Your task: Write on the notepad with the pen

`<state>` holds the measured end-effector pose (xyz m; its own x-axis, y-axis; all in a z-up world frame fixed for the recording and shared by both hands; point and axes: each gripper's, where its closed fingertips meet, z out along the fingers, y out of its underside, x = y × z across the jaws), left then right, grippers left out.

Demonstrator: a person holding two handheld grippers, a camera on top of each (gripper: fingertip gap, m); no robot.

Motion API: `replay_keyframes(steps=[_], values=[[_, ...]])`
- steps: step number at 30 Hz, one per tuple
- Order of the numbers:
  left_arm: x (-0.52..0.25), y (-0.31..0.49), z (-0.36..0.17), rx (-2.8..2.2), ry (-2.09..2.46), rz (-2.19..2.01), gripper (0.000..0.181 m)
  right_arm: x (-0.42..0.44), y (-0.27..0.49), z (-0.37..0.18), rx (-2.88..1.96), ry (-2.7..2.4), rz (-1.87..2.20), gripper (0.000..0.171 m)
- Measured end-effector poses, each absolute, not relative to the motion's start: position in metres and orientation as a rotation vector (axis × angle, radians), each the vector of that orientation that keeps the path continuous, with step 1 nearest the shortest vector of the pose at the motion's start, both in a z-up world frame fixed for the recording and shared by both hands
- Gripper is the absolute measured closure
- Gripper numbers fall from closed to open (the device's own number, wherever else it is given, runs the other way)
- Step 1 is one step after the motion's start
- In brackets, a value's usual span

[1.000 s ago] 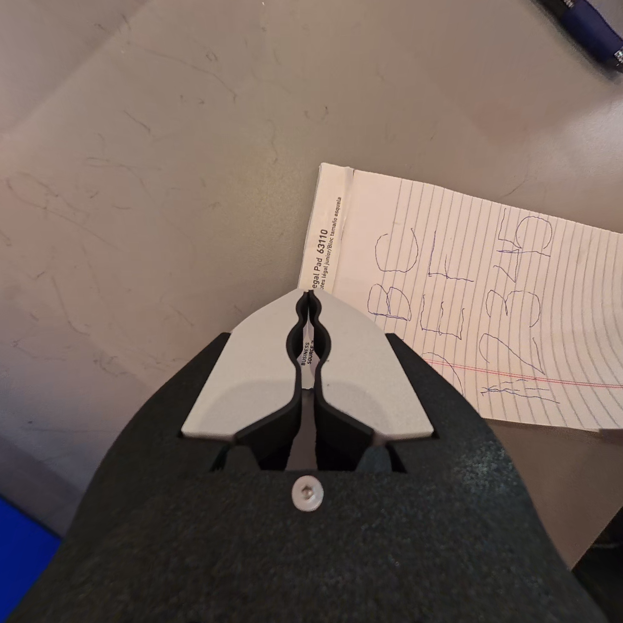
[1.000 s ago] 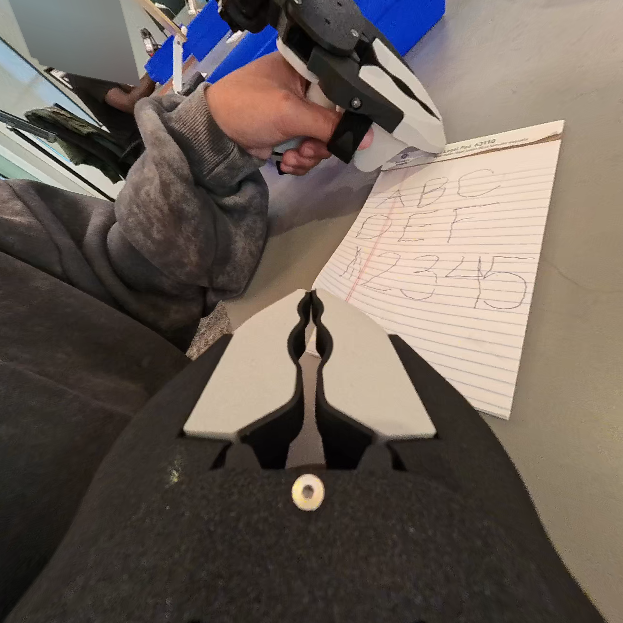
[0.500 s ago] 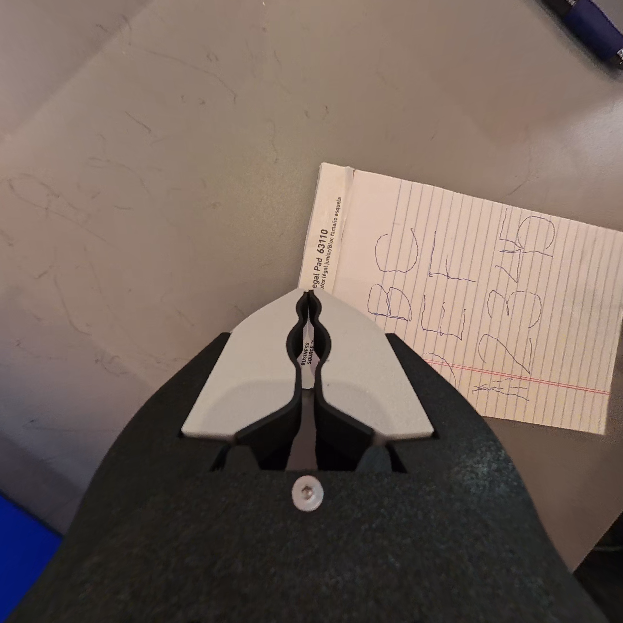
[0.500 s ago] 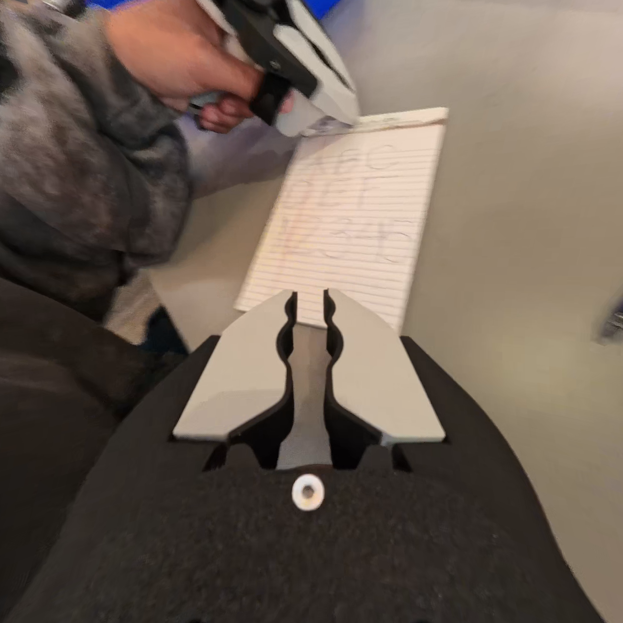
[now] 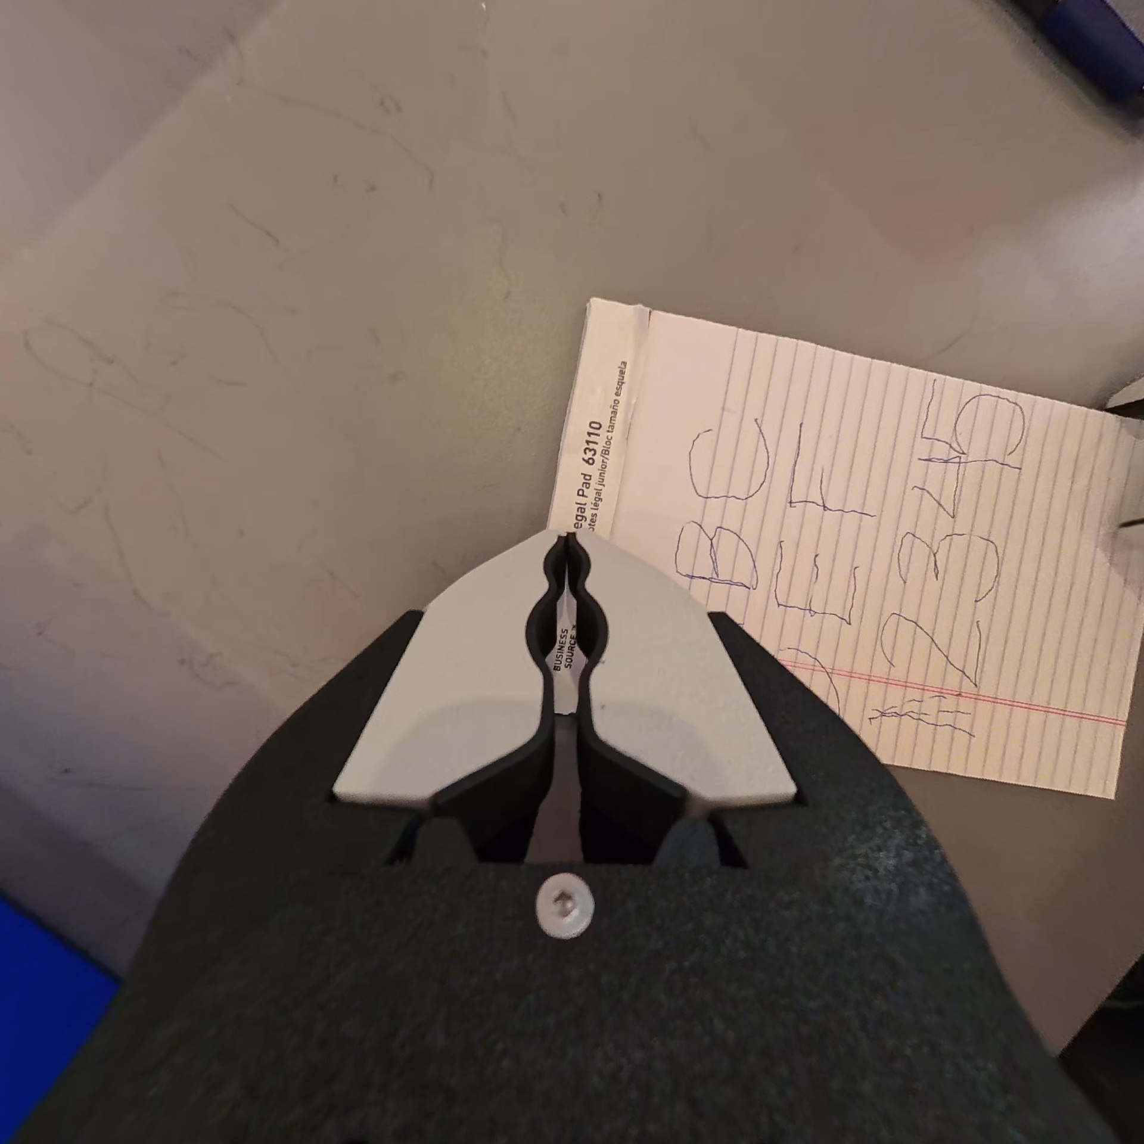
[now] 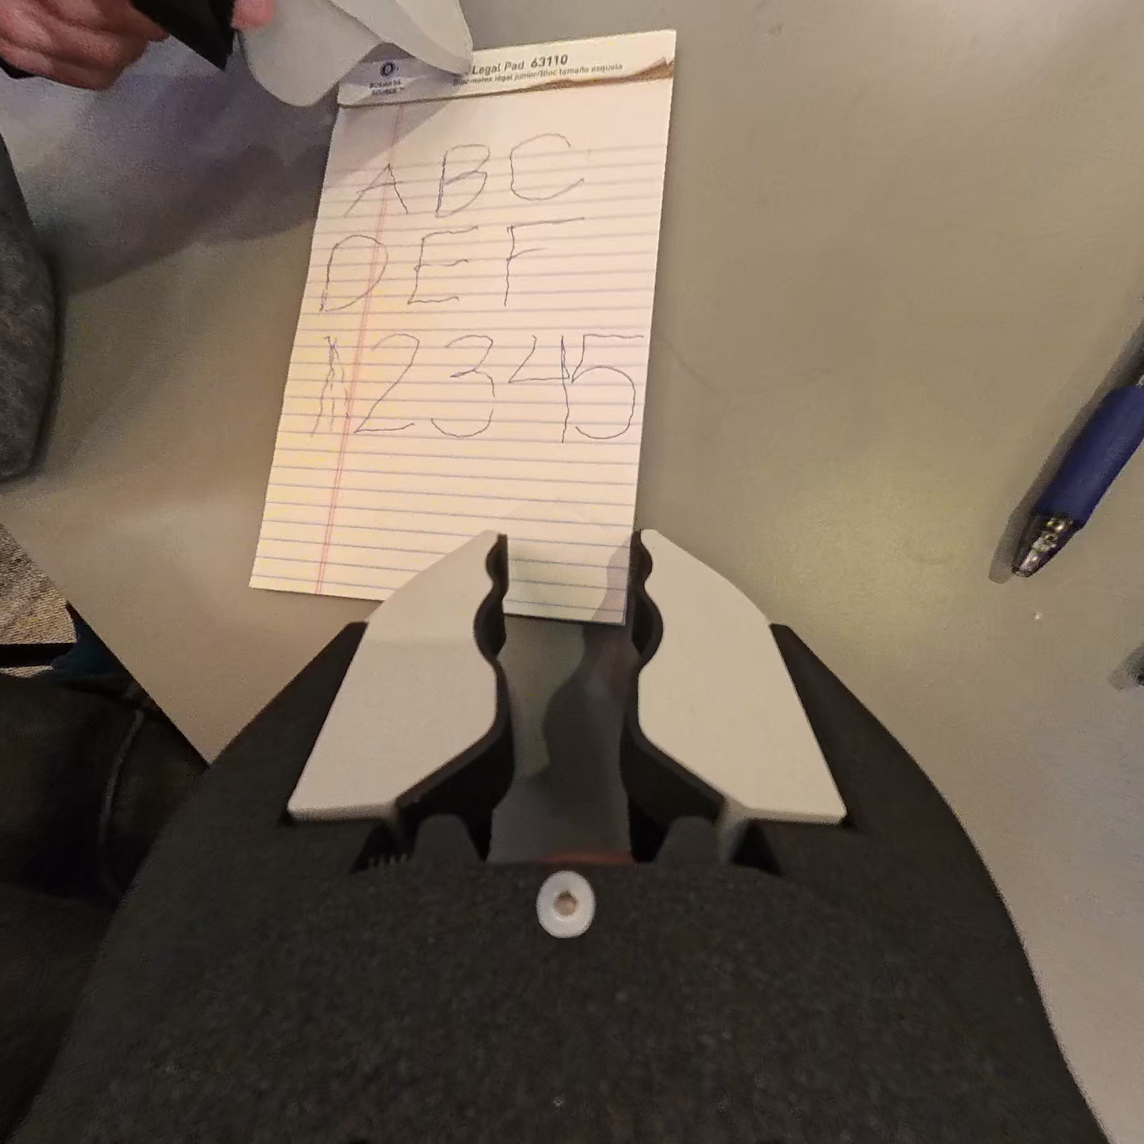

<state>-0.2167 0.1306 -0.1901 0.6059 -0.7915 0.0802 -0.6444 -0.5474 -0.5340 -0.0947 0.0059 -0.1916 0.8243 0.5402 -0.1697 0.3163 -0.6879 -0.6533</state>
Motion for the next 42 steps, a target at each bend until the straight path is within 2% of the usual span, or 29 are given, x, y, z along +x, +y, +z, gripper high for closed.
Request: replay_keyframes(steps=[12,29,42], values=[[-0.217,0.130,-0.190,-2.376,1.133,-0.443,0.181,-0.095,-0.001,-0.180,-2.346,-0.614,0.481,0.134],[-0.216,0.130,-0.190,-2.373,1.130,-0.401,0.181,-0.104,-0.004,-0.175,-2.302,-0.367,0.899,0.130],[-0.214,0.130,-0.190,-2.369,1.116,-0.439,0.181,-0.124,-0.049,-0.176,-2.354,-0.429,1.022,0.131]])
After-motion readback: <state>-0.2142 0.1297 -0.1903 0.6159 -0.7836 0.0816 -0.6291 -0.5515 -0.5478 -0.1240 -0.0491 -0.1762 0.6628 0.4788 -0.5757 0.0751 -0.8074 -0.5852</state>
